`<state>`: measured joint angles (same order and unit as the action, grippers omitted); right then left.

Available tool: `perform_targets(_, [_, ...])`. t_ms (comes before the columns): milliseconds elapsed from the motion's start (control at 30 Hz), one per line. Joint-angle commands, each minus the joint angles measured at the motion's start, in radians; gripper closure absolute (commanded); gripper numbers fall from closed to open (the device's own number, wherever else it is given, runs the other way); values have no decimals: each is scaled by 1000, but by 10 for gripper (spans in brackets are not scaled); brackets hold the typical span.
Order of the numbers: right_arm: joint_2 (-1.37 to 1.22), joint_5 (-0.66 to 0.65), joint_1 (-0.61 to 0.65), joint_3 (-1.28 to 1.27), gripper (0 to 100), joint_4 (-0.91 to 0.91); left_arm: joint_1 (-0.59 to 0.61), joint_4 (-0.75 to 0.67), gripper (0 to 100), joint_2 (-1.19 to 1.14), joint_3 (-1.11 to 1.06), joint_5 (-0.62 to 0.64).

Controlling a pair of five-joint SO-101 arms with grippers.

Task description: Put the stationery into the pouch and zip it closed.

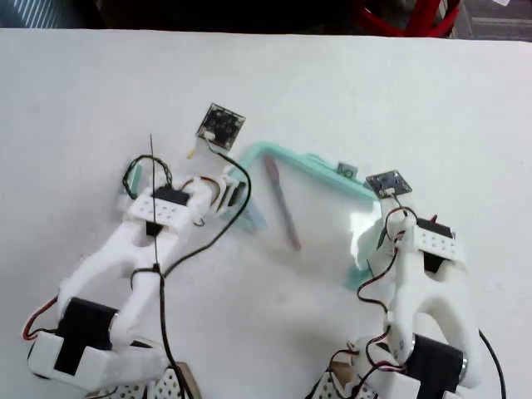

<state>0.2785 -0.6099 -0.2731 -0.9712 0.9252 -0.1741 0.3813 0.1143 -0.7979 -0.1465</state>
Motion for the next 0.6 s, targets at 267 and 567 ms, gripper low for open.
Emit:
perform_targets(267, [143,249,225,40,963,-8,-12,-2,761,13,28,-6])
perform_targets(567, [407,399,372,23,964,-5,-13,-2,761,13,29,-6])
